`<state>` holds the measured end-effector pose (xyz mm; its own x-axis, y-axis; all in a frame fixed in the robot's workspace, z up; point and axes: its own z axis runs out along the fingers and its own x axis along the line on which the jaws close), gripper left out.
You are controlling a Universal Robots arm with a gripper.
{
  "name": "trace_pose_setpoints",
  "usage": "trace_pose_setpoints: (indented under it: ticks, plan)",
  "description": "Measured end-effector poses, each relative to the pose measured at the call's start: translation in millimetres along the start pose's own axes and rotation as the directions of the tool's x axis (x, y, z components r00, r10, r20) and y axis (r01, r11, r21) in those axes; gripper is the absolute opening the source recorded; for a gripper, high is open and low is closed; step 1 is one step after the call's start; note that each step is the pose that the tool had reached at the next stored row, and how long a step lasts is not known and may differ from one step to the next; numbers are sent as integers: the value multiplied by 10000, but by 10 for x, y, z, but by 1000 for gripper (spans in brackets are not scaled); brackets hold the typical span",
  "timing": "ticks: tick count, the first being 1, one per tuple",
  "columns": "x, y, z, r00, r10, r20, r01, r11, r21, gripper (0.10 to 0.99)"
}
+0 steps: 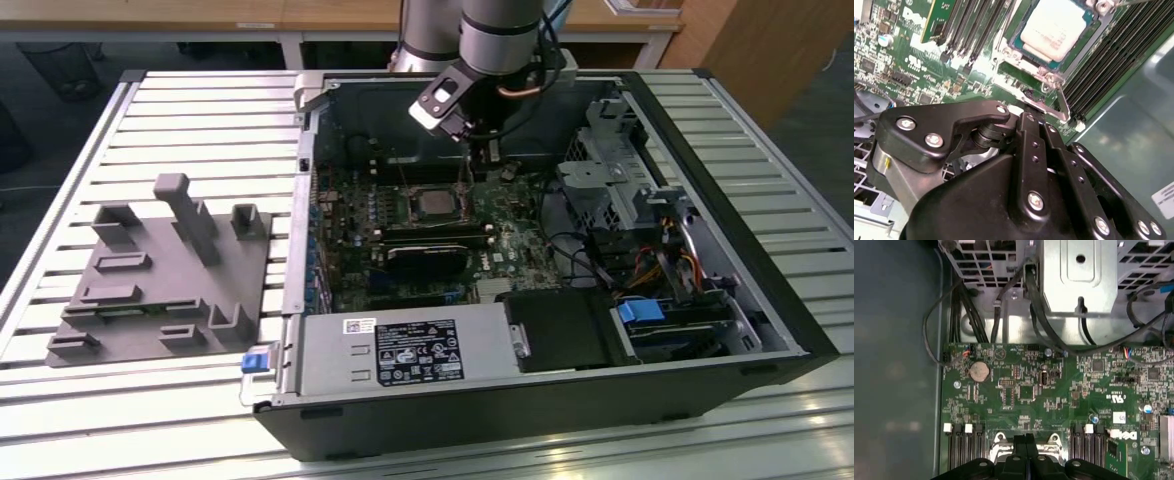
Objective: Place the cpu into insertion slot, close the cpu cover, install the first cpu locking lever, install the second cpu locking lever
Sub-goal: 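Close the cpu cover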
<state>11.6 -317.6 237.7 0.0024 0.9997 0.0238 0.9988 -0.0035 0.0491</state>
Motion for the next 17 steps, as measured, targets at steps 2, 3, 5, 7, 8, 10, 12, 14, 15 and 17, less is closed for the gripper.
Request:
trace_pose_setpoints:
  ticks: [2, 3, 5, 7, 8, 10, 12, 14, 15, 17]
  plan:
    - [0, -34, 7, 10000, 0, -1, 0, 10000, 0, 106]
    - [0, -50, 10, 10000, 1, 0, -1, 10000, 0, 106]
    - [-1, -82, 18, 10000, 1, -1, -1, 10000, 0, 106]
    - [-1, -109, 26, 10000, 0, 0, 0, 10000, 0, 106]
    - [-1, -121, 32, 10000, 0, -1, 0, 10000, 0, 106]
    - [-2, -146, 43, 10000, 0, 0, 0, 10000, 0, 106]
    - [-2, -166, 53, 10000, 1, -1, -1, 10000, -1, 106]
    - [-2, -184, 56, 10000, 0, 2, 0, 10000, 1, 106]
    - [-3, -193, 56, 10000, 0, 3, 0, 10000, 1, 106]
    - [-2, -215, 58, 10000, 0, -1, 0, 10000, 0, 106]
